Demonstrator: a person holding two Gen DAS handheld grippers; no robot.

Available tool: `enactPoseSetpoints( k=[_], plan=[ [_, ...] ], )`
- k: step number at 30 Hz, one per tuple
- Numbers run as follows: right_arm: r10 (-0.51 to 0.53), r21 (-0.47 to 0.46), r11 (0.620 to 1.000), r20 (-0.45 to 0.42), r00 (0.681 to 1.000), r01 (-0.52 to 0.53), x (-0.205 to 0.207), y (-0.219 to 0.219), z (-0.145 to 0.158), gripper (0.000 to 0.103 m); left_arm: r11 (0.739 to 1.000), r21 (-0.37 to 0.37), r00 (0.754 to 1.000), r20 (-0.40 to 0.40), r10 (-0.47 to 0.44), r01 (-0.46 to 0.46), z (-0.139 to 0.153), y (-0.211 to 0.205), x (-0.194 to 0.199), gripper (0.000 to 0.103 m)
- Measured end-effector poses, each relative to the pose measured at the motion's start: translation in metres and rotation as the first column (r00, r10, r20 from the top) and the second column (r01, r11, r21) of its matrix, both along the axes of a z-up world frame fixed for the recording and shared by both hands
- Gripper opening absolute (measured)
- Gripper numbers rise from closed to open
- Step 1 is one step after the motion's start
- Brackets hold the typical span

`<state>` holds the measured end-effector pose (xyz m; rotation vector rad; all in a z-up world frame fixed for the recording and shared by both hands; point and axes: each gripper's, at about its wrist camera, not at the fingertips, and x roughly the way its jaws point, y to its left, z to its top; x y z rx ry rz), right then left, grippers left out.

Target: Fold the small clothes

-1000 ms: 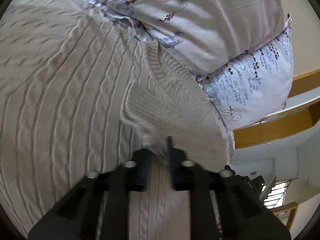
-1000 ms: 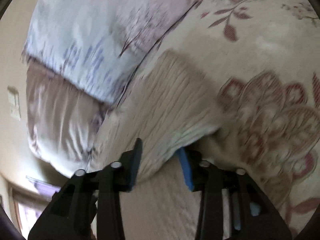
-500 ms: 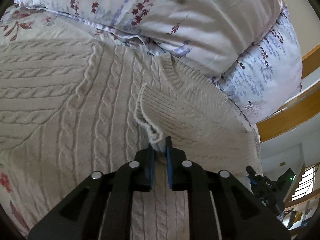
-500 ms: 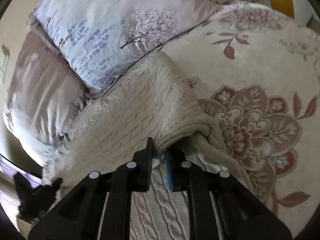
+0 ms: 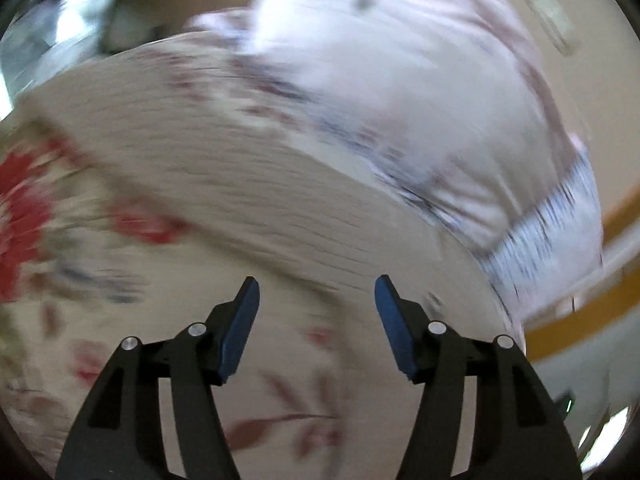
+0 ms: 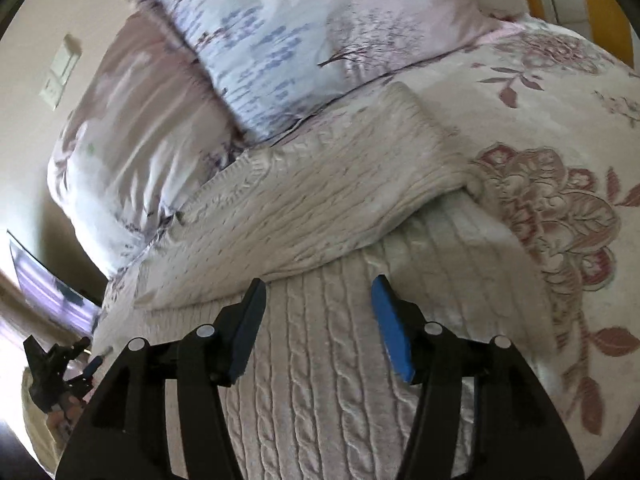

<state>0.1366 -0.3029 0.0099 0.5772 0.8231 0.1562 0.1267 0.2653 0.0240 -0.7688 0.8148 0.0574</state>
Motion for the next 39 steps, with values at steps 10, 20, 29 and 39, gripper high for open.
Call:
enactPoseSetpoints(
  k=[10, 20, 29, 39],
  plan=[
    [0.019, 0.028, 0.999, 0.023, 1.000, -0.020, -0.002, 0.002, -0.002, 0.059, 0.940, -0.209, 0.962, -0.028, 0.271, -0.270, -0.022, 0.086, -0.006, 0.050],
    [0.032, 0.049, 0.998, 0.034, 0.999, -0.033, -0.003, 0.003, -0.002, 0.063, 0.892, -0.240, 0.922, -0.045, 0.385, -0.384, -0.031, 0.132, -0.003, 0.020],
    [0.039, 0.085, 0.996, 0.047, 0.998, -0.043, -0.004, 0.002, -0.003, 0.064, 0.912, -0.238, 0.932, 0.063, 0.357, -0.333, 0.000, 0.112, 0.006, 0.006],
    [0.058, 0.061, 0.996, 0.043, 0.997, -0.061, -0.005, 0.008, 0.002, 0.065, 0.951, -0.253, 0.942, 0.322, -0.089, 0.176, 0.069, -0.071, 0.060, 0.006]
  ],
)
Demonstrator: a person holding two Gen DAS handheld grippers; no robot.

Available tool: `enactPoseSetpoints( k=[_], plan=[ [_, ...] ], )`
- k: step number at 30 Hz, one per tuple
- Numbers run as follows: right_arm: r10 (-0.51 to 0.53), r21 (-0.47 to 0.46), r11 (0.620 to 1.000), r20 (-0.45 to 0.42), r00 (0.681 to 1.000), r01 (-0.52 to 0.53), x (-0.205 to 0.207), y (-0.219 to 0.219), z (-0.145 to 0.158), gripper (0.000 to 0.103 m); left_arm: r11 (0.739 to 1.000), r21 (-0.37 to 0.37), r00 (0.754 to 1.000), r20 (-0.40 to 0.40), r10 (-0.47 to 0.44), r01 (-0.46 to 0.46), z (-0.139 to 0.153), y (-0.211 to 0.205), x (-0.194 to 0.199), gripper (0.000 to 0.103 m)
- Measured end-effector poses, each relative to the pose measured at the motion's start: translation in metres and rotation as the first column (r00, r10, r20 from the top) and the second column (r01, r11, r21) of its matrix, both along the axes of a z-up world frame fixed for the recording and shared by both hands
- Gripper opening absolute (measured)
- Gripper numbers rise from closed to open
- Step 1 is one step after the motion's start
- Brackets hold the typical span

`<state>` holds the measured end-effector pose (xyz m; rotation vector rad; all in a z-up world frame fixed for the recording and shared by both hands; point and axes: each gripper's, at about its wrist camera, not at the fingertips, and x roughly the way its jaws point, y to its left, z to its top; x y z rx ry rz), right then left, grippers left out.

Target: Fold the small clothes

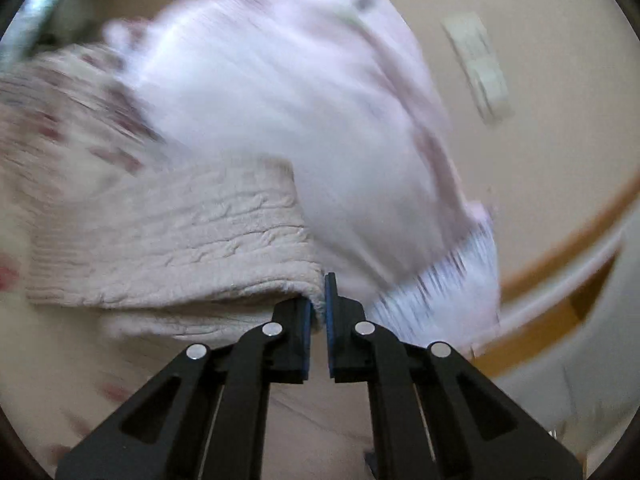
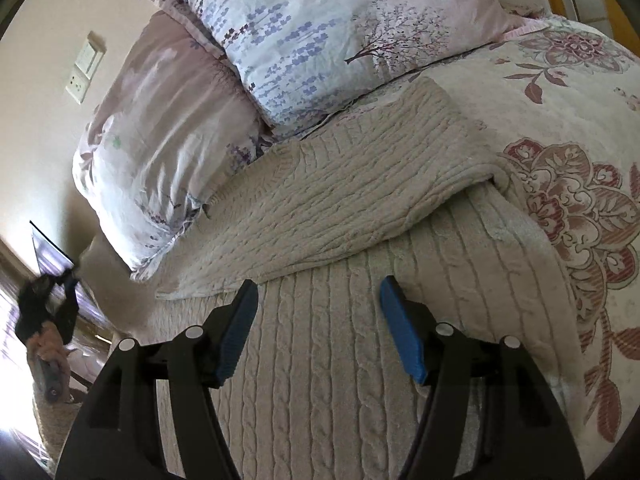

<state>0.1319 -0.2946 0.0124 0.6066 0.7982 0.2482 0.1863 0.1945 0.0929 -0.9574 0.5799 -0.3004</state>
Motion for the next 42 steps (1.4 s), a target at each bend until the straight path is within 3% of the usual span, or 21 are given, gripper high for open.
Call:
enactPoseSetpoints(
  k=[3, 6, 8, 11, 14, 17, 21, 24, 29, 30, 31, 32, 34, 36, 40, 42],
  plan=[
    [0.026, -0.018, 0.999, 0.001, 1.000, -0.026, -0.002, 0.003, 0.008, 0.065, 0.981, 0.048, 0.982, -0.031, -0.184, 0.186, -0.016, -0.074, 0.015, 0.007],
    [0.065, -0.079, 0.995, 0.015, 0.998, -0.064, -0.004, 0.009, 0.026, 0.065, 0.933, 0.084, 0.931, -0.145, -0.336, 0.350, -0.049, -0.132, 0.024, 0.019],
    [0.122, -0.164, 0.980, 0.047, 0.991, -0.113, -0.005, 0.021, 0.045, 0.065, 0.923, 0.062, 0.914, -0.175, -0.365, 0.380, -0.062, -0.138, 0.023, 0.030],
    [0.235, -0.275, 0.940, 0.090, 0.968, -0.202, -0.002, 0.046, 0.069, 0.064, 0.942, 0.065, 0.935, -0.161, -0.314, 0.328, -0.064, -0.116, 0.008, 0.045],
    [0.383, -0.390, 0.867, 0.126, 0.915, -0.309, 0.005, 0.088, 0.087, 0.063, 0.963, 0.091, 0.958, -0.163, -0.238, 0.254, -0.061, -0.086, -0.008, 0.047],
    [0.538, -0.487, 0.769, 0.146, 0.830, -0.413, 0.010, 0.144, 0.097, 0.056, 0.980, 0.098, 0.970, -0.190, -0.154, 0.175, -0.067, -0.051, -0.021, 0.047],
    [0.688, -0.601, 0.626, 0.125, 0.714, -0.498, 0.017, 0.221, 0.093, 0.055, 0.991, 0.086, 0.968, -0.239, -0.076, 0.099, -0.083, -0.018, -0.028, 0.047],
    [0.745, -0.668, 0.529, 0.070, 0.664, -0.524, 0.022, 0.264, 0.078, 0.055, 0.994, 0.077, 0.964, -0.259, -0.060, 0.083, -0.092, -0.011, -0.028, 0.049],
    [0.768, -0.770, 0.395, -0.022, 0.640, -0.501, 0.028, 0.303, 0.049, 0.052, 0.993, 0.076, 0.966, -0.247, -0.073, 0.095, -0.093, -0.009, -0.027, 0.053],
    [0.761, -0.779, 0.384, -0.037, 0.648, -0.495, 0.030, 0.306, 0.044, 0.046, 0.991, 0.088, 0.967, -0.243, -0.076, 0.100, -0.092, -0.011, -0.027, 0.055],
    [0.745, -0.787, 0.376, -0.058, 0.665, -0.490, 0.036, 0.310, 0.039, 0.029, 0.990, 0.099, 0.967, -0.241, -0.078, 0.105, -0.091, -0.012, -0.027, 0.057],
    [0.731, -0.784, 0.380, -0.071, 0.678, -0.491, 0.040, 0.311, 0.035, 0.019, 0.987, 0.114, 0.968, -0.240, -0.081, 0.110, -0.090, -0.015, -0.026, 0.058],
    [0.709, -0.741, 0.446, -0.050, 0.704, -0.502, 0.048, 0.304, 0.036, 0.009, 0.981, 0.152, 0.967, -0.239, -0.086, 0.124, -0.087, -0.020, -0.026, 0.060],
    [0.672, -0.706, 0.523, -0.002, 0.740, -0.477, 0.051, 0.292, 0.044, 0.007, 0.972, 0.187, 0.967, -0.238, -0.093, 0.140, -0.084, -0.024, -0.025, 0.063],
    [0.470, -0.540, 0.772, 0.131, 0.873, -0.335, 0.057, 0.224, 0.075, 0.007, 0.962, 0.223, 0.965, -0.243, -0.100, 0.156, -0.080, -0.031, -0.026, 0.069],
    [0.275, -0.371, 0.906, 0.145, 0.950, -0.205, 0.062, 0.165, 0.081, 0.007, 0.957, 0.238, 0.964, -0.247, -0.103, 0.163, -0.079, -0.033, -0.027, 0.071]
  ],
)
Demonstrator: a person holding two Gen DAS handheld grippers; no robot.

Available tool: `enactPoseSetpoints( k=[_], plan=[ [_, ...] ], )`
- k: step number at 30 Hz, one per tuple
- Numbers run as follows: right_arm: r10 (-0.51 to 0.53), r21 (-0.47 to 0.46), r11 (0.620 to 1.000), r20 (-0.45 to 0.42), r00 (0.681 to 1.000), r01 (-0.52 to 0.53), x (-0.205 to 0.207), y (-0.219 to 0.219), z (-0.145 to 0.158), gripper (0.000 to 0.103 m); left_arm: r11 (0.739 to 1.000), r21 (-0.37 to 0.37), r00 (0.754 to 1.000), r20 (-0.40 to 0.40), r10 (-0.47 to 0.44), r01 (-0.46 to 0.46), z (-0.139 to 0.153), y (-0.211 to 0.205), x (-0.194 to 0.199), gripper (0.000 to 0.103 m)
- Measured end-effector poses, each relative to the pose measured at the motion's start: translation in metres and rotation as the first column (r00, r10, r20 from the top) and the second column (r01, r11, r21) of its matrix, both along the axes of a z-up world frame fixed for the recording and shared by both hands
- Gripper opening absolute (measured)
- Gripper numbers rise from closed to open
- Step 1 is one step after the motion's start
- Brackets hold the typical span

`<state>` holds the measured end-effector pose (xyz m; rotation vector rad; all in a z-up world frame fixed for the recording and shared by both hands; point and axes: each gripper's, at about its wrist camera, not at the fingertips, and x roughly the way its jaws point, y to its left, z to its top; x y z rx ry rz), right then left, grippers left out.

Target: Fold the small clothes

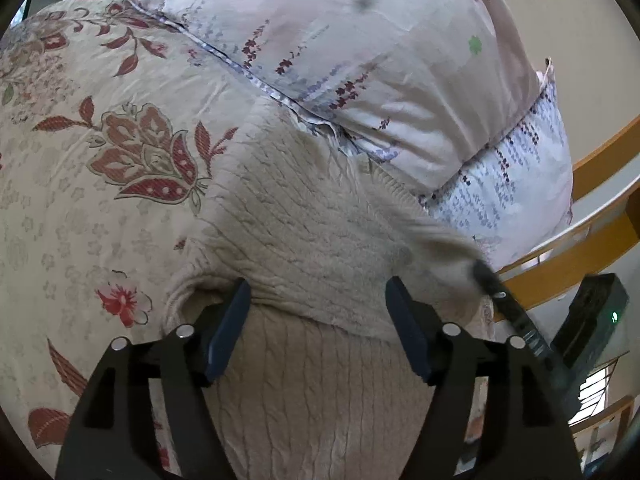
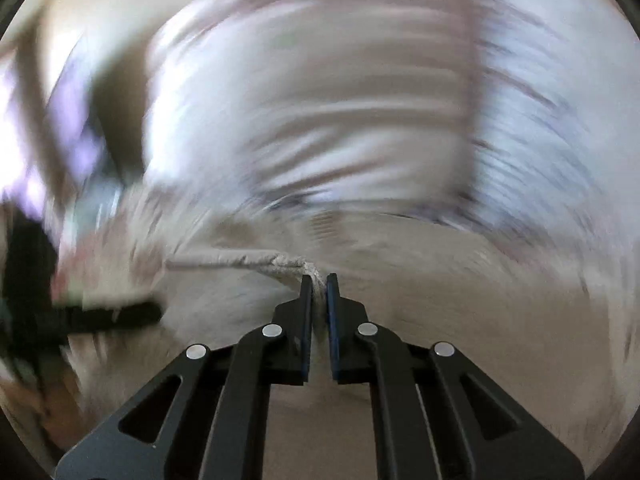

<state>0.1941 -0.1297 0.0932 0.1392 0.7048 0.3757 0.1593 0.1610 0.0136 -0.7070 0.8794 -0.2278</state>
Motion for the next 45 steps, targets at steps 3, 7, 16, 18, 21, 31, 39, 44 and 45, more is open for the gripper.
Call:
enactPoseSetpoints(
  k=[3, 7, 16, 18, 21, 31, 39, 44, 45],
  plan=[
    [-0.157, 0.175, 0.967, -0.153, 0.976, 0.183, -0.003, -0.068, -0.019, 0.007, 1.000, 0.022, 1.000, -0.001, -0.019, 0.019, 0.001, -0.005, -0.001, 0.073],
    [-0.157, 0.322, 0.903, -0.366, 0.917, 0.283, -0.009, -0.123, -0.058, 0.019, 0.998, 0.052, 0.999, 0.000, -0.038, 0.038, 0.003, -0.011, -0.001, 0.077],
    [-0.238, 0.444, 0.777, -0.447, 0.862, 0.445, -0.004, -0.184, -0.072, 0.044, 0.992, 0.115, 0.998, 0.032, -0.055, 0.051, 0.017, -0.007, -0.021, 0.084],
    [-0.256, 0.428, 0.776, -0.456, 0.852, 0.463, 0.004, -0.188, -0.080, 0.044, 0.988, 0.149, 0.998, 0.038, -0.050, 0.044, 0.020, -0.004, -0.027, 0.084],
    [-0.252, 0.425, 0.771, -0.480, 0.840, 0.474, 0.010, -0.191, -0.090, 0.034, 0.983, 0.178, 0.998, 0.036, -0.047, 0.040, 0.020, 0.000, -0.032, 0.084],
    [-0.366, 0.257, 0.884, -0.141, 0.920, 0.391, -0.003, -0.179, -0.041, 0.007, 0.973, 0.224, 0.998, 0.027, -0.061, 0.053, 0.017, 0.000, -0.040, 0.084],
    [-0.321, 0.237, 0.886, -0.305, 0.897, 0.398, -0.022, -0.208, -0.066, 0.053, 0.971, 0.227, 0.997, 0.029, -0.078, 0.070, 0.016, 0.009, -0.059, 0.084],
    [-0.221, 0.293, 0.907, -0.280, 0.934, 0.303, -0.063, -0.232, -0.046, 0.058, 0.978, 0.185, 0.994, 0.035, -0.103, 0.095, 0.016, 0.019, -0.081, 0.083],
    [-0.204, 0.303, 0.907, -0.292, 0.935, 0.292, -0.070, -0.238, -0.048, 0.058, 0.979, 0.176, 0.993, 0.033, -0.111, 0.103, 0.014, 0.019, -0.085, 0.082]
  ],
)
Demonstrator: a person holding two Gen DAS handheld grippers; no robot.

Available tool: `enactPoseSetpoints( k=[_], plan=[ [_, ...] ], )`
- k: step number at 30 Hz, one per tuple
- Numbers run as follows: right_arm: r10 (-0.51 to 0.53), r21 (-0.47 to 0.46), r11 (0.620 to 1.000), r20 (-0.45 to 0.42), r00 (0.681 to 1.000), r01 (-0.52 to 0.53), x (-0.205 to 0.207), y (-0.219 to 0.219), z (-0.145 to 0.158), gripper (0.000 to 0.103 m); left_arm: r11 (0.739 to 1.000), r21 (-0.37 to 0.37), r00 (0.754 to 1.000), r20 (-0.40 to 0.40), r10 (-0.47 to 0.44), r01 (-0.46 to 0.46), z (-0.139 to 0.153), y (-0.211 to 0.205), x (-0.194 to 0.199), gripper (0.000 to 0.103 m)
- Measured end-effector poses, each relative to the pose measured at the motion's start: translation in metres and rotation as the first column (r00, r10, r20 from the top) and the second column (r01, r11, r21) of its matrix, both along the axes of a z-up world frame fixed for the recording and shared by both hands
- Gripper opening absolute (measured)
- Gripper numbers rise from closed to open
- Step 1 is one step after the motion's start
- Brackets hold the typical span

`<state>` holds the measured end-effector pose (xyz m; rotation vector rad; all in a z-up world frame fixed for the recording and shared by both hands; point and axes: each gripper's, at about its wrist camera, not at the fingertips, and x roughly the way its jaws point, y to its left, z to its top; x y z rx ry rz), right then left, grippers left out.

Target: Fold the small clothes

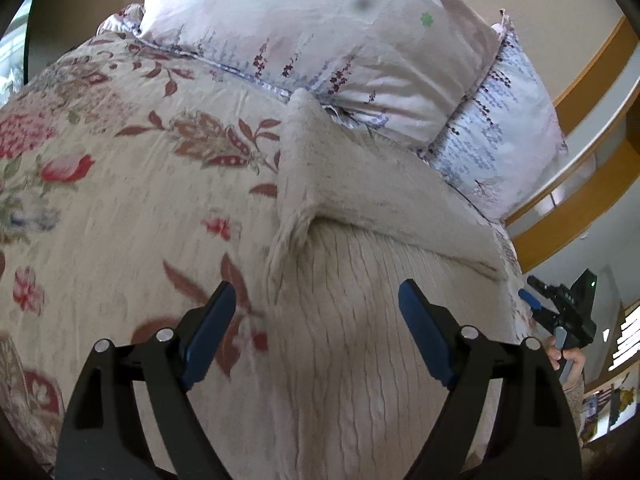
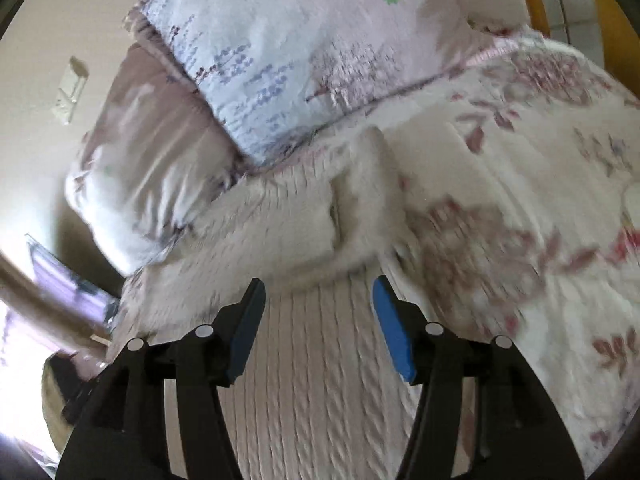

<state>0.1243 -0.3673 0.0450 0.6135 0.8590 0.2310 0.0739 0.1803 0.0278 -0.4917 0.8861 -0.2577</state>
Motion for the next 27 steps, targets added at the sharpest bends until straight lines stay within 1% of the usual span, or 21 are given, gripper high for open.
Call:
enactPoseSetpoints(
  k=[1, 4, 6, 8, 9, 11, 13, 14, 15, 16, 19, 22, 24, 27],
  plan=[
    [0.010, 0.007, 1.000, -0.018, 1.000, -0.009, -0.010, -0.006, -0.004, 0.058, 1.000, -0.010, 1.000, -0.006, -0.007, 0.007, -0.002, 0.000, -0.004, 0.081],
    [0.008, -0.012, 1.000, -0.060, 0.998, -0.009, -0.036, -0.019, -0.018, 0.057, 0.999, -0.037, 0.999, -0.029, -0.018, 0.017, -0.010, 0.001, -0.014, 0.076],
    [0.003, -0.011, 1.000, -0.075, 0.997, -0.004, -0.050, -0.026, -0.025, 0.057, 0.998, -0.058, 0.999, -0.045, -0.024, 0.021, -0.016, 0.000, -0.021, 0.073],
    [0.014, 0.011, 1.000, -0.092, 0.996, -0.013, -0.062, -0.031, -0.032, 0.047, 0.998, -0.063, 0.999, -0.034, -0.021, 0.019, -0.017, 0.000, -0.029, 0.071],
    [0.028, 0.029, 0.999, -0.105, 0.994, -0.026, -0.070, -0.033, -0.037, 0.046, 0.996, -0.081, 0.999, -0.034, -0.029, 0.026, -0.018, 0.000, -0.033, 0.068],
    [0.046, 0.045, 0.998, -0.119, 0.992, -0.041, -0.081, -0.034, -0.043, 0.040, 0.989, -0.140, 0.997, -0.038, -0.062, 0.056, -0.022, -0.002, -0.040, 0.063],
    [0.073, 0.072, 0.995, -0.130, 0.989, -0.064, -0.091, -0.033, -0.050, 0.037, 0.981, -0.175, 0.996, -0.037, -0.087, 0.079, -0.026, -0.005, -0.048, 0.055],
    [0.082, 0.089, 0.993, -0.123, 0.989, -0.072, -0.096, -0.032, -0.052, 0.036, 0.979, -0.183, 0.994, -0.035, -0.099, 0.091, -0.027, -0.006, -0.053, 0.052],
    [0.099, 0.113, 0.990, -0.121, 0.988, -0.086, -0.100, -0.032, -0.054, 0.032, 0.975, -0.195, 0.993, -0.034, -0.115, 0.107, -0.029, -0.009, -0.058, 0.048],
    [0.130, 0.156, 0.981, -0.121, 0.984, -0.111, -0.106, -0.029, -0.058, 0.030, 0.971, -0.210, 0.991, -0.034, -0.128, 0.118, -0.031, -0.010, -0.063, 0.043],
    [0.206, 0.234, 0.956, -0.113, 0.972, -0.176, -0.118, -0.020, -0.065, 0.028, 0.957, -0.245, 0.986, -0.025, -0.167, 0.156, -0.033, -0.016, -0.079, 0.039],
    [0.260, 0.256, 0.939, -0.092, 0.961, -0.230, -0.129, -0.008, -0.065, 0.027, 0.944, -0.276, 0.981, -0.016, -0.195, 0.183, -0.034, -0.019, -0.093, 0.035],
    [0.289, 0.267, 0.928, -0.080, 0.954, -0.259, -0.134, -0.004, -0.065, 0.024, 0.937, -0.287, 0.977, -0.017, -0.213, 0.199, -0.036, -0.022, -0.101, 0.033],
    [0.329, 0.244, 0.921, -0.078, 0.941, -0.302, -0.143, 0.005, -0.063, 0.024, 0.938, -0.281, 0.976, -0.022, -0.218, 0.203, -0.038, -0.023, -0.113, 0.032]
  ],
)
